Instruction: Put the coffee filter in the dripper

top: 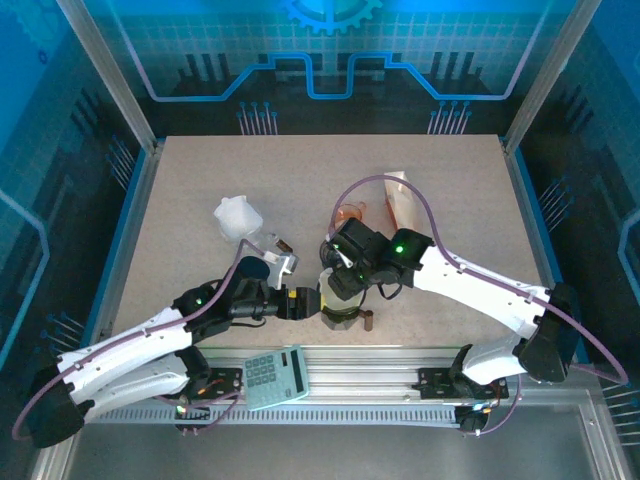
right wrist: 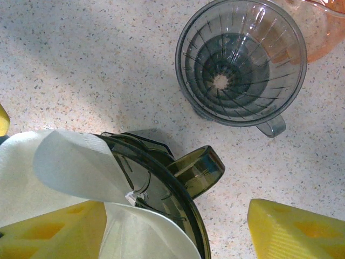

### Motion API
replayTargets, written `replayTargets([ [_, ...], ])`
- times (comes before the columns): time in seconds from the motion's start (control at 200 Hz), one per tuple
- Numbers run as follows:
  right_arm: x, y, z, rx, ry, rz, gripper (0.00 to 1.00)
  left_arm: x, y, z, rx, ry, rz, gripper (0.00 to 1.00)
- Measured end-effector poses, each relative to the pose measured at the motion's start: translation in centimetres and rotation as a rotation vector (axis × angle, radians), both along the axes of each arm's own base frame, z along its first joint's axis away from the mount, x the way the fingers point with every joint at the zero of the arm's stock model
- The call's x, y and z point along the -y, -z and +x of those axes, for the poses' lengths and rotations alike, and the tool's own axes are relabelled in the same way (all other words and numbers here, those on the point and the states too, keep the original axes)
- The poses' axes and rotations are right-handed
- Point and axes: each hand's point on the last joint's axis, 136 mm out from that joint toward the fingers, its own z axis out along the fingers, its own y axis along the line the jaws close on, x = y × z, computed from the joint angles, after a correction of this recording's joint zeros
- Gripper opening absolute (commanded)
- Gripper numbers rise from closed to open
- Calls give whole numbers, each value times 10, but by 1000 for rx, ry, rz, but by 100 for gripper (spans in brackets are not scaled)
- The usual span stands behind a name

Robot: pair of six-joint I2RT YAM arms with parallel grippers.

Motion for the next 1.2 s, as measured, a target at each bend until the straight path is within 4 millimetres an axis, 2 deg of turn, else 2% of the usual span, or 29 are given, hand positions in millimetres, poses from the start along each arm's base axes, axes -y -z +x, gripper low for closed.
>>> replayTargets([
  [0.976,8,46,-4,-65,19,-88,77,0,-1,0,2,0,-2,82],
  [1.201,7,48,-3,-66,22,-88,77,0,-1,0,1,-3,-6,90],
])
